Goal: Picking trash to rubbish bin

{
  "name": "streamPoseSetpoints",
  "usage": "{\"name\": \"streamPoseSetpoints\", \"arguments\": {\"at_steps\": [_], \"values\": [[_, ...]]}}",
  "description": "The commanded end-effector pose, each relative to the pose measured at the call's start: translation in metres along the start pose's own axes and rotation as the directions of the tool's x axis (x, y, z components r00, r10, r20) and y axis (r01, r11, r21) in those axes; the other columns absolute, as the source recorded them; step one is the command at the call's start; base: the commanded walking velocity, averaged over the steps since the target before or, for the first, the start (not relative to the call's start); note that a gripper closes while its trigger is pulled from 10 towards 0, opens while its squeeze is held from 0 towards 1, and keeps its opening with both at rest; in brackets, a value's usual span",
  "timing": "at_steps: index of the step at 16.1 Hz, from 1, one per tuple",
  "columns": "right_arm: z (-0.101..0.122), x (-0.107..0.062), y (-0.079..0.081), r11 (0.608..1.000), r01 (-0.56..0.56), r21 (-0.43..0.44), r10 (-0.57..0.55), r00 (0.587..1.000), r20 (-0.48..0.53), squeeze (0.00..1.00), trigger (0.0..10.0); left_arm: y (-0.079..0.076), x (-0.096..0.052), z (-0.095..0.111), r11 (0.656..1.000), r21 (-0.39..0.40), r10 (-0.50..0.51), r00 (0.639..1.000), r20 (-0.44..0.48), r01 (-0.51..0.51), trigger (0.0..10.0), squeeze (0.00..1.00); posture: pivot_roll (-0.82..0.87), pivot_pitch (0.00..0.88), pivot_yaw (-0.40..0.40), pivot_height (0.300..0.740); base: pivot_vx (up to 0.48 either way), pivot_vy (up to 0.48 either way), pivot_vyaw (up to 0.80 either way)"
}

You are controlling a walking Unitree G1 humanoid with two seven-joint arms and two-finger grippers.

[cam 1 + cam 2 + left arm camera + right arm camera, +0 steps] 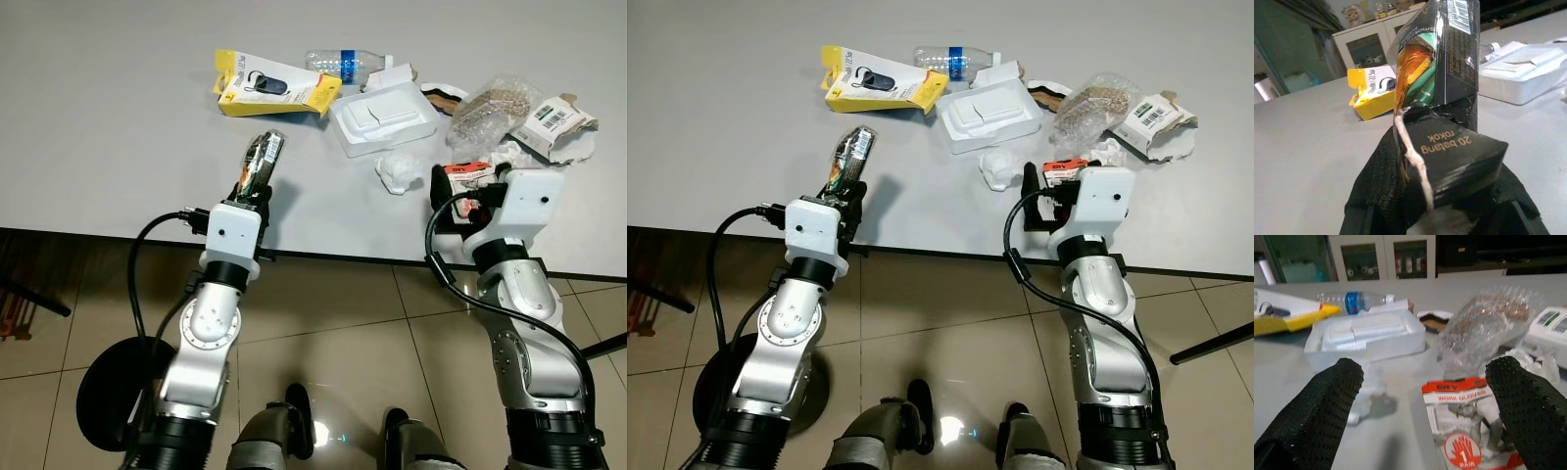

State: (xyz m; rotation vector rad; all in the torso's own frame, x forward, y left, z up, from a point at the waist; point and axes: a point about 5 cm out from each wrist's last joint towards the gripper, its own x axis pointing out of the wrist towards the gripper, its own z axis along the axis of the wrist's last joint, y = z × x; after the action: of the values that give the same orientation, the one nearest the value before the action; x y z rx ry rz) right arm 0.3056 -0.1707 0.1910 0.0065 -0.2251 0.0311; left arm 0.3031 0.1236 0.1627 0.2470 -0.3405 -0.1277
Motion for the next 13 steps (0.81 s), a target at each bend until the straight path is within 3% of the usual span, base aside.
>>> {"name": "streamPoseSetpoints", "arguments": {"at_steps": [1,4,13], "values": [[-0.004,-0.002,-0.001,1.000,-0.008,-0.006,0.008,1.000,-0.007,0.00,10.0,0.003,-0.002,-0.007,1.000,0.020,-0.020,0.999,-0.033,0.020,10.0,0.00,0.06,0.287,0.099,0.740,0.000,0.000,0.00],[-0.004,-0.002,-0.002,1.000,-0.022,-0.020,0.022,1.000,-0.014,0.00,10.0,0.009,-0.003,-0.008,0.999,0.035,-0.006,0.999,-0.040,0.007,10.0,0.00,0.07,0.291,0.099,0.740,0.000,0.000,0.00],[-0.016,-0.005,-0.003,1.000,-0.013,0.020,0.014,0.998,-0.065,0.00,10.0,0.005,-0.006,-0.010,1.000,0.006,0.018,0.999,-0.049,-0.018,10.0,0.00,0.07,0.299,0.091,0.740,0.000,0.000,0.00]]}}
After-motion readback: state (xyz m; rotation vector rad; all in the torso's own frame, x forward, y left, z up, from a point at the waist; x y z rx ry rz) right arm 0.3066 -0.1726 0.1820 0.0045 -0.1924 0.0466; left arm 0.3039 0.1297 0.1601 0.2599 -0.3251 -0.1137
